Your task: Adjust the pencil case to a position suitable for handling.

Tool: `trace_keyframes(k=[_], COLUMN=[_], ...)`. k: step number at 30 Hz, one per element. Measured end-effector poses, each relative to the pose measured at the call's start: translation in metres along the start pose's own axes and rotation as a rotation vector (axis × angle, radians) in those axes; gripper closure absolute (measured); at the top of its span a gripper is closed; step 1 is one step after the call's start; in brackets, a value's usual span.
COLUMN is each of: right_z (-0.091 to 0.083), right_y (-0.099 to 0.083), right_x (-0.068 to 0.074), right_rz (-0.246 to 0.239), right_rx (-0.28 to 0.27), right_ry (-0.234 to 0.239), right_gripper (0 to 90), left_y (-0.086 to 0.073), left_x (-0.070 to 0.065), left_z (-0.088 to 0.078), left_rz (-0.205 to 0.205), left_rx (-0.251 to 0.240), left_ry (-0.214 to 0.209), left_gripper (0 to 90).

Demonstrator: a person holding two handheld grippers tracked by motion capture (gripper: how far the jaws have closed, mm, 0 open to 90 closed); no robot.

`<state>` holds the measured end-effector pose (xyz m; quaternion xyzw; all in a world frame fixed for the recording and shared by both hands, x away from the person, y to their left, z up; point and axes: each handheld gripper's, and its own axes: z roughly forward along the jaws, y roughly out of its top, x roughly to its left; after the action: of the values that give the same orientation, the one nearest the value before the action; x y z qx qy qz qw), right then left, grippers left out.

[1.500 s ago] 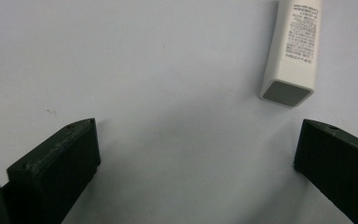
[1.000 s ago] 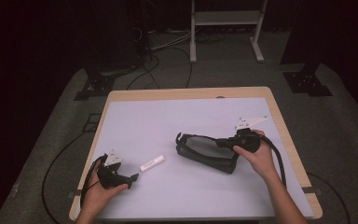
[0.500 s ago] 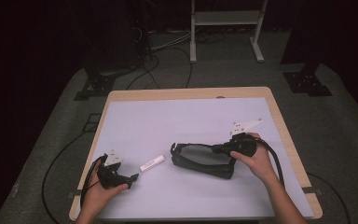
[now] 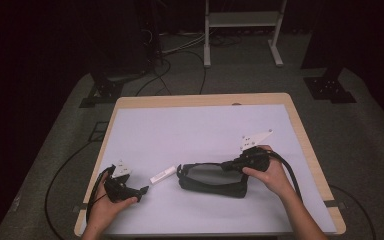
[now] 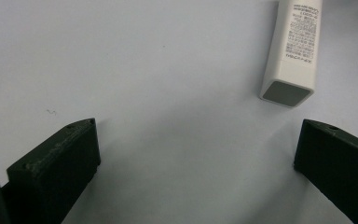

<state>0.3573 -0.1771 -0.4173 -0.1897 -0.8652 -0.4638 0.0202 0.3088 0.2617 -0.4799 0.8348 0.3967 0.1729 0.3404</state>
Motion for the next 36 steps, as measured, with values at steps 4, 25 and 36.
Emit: trace_keyframes(k=[4,25,36], right_z=[0.004,0.021,0.025], right_y=[0.001,0.003,0.001], right_x=[0.003,0.008,0.006], right_rz=[-0.014,-0.045,-0.04], right_rx=[0.018,0.069,0.071], right_ry=[0.032,0.133,0.124], right_gripper=[87.7,87.6,87.2], left_y=[0.0,0.0,0.0], left_x=[0.0,0.0,0.0], left_z=[0.0,0.0,0.0], left_rz=[-0.001,0.0,0.0], left_rx=[0.0,0.0,0.001], left_ry=[0.0,0.0,0.0], left_gripper=[0.0,0.0,0.0])
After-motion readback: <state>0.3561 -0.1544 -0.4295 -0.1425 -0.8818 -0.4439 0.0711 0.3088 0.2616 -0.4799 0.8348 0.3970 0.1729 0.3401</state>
